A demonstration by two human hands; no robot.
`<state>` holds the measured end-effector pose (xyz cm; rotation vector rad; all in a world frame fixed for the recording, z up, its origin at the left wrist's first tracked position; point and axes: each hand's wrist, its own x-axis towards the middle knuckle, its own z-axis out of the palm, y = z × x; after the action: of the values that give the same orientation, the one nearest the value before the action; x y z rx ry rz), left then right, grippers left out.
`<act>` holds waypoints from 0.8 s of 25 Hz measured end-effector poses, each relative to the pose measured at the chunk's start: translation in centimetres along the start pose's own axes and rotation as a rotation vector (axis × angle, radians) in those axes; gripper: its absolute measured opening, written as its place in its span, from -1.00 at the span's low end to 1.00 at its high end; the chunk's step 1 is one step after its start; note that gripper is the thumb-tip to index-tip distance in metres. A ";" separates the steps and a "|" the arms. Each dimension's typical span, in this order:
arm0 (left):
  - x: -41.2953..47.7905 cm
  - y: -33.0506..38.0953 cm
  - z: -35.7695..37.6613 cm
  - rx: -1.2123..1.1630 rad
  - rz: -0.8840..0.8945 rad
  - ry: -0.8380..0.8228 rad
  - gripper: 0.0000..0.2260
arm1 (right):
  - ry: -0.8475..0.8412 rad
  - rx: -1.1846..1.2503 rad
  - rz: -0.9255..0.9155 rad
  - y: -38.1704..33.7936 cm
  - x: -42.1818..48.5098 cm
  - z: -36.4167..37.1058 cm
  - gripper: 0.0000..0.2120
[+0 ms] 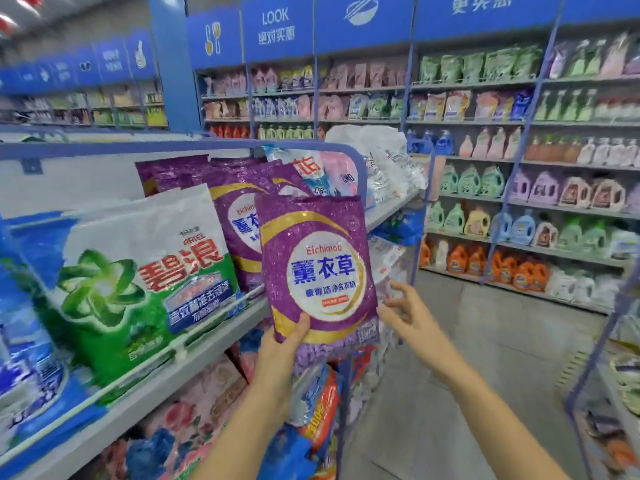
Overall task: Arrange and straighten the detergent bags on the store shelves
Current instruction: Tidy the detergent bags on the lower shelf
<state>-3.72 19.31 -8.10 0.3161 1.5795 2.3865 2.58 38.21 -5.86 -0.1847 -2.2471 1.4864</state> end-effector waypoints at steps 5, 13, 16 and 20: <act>10.0 -0.3 5.3 0.056 0.096 0.065 -0.07 | -0.294 0.147 -0.050 3.1 11.7 -2.1 -0.60; 21.9 2.6 9.8 0.434 0.237 0.152 -0.38 | -0.436 0.182 -0.254 6.0 30.0 -3.9 -0.69; 22.9 3.4 10.3 0.694 0.369 0.318 -0.51 | -0.483 0.187 -0.318 6.2 33.6 -2.1 -0.63; 23.3 2.8 10.7 1.151 0.511 0.661 -0.65 | -0.524 0.188 -0.398 6.5 35.9 0.2 -0.50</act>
<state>-22.49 35.28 -0.60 0.1191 3.4315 1.5923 -30.49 53.09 -1.63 0.7458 -2.3082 1.6329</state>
